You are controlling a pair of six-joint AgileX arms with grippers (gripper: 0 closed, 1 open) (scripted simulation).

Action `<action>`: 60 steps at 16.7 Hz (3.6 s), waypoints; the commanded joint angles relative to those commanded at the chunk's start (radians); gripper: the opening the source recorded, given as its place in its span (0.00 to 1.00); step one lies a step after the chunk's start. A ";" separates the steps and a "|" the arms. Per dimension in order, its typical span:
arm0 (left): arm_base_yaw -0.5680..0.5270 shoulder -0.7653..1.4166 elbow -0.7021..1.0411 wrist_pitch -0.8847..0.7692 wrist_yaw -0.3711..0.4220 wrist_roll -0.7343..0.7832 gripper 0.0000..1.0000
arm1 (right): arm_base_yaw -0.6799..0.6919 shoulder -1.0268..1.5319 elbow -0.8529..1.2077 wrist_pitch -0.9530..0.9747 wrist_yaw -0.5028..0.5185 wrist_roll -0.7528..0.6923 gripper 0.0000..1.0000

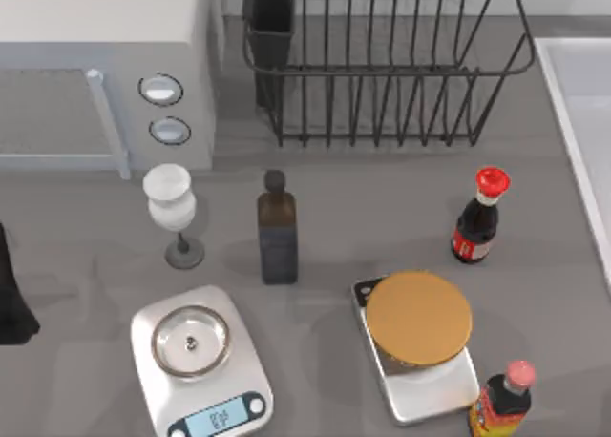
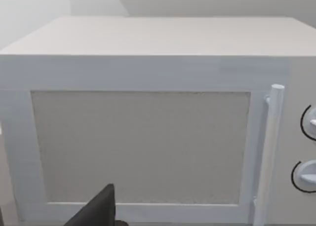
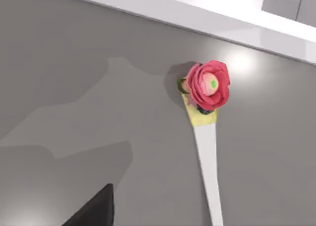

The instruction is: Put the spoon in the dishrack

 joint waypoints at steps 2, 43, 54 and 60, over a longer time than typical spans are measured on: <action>0.000 0.000 0.000 0.000 0.000 0.000 1.00 | -0.062 0.137 0.092 -0.098 -0.001 -0.094 1.00; 0.000 0.000 0.000 0.000 0.000 0.000 1.00 | -0.168 0.588 0.024 0.181 -0.011 -0.252 0.02; 0.000 0.000 0.000 0.000 0.000 0.000 1.00 | -0.168 0.520 0.071 0.076 -0.026 -0.227 0.00; 0.000 0.000 0.000 0.000 0.000 0.000 1.00 | -0.177 0.479 0.319 -0.221 -0.027 -0.244 0.00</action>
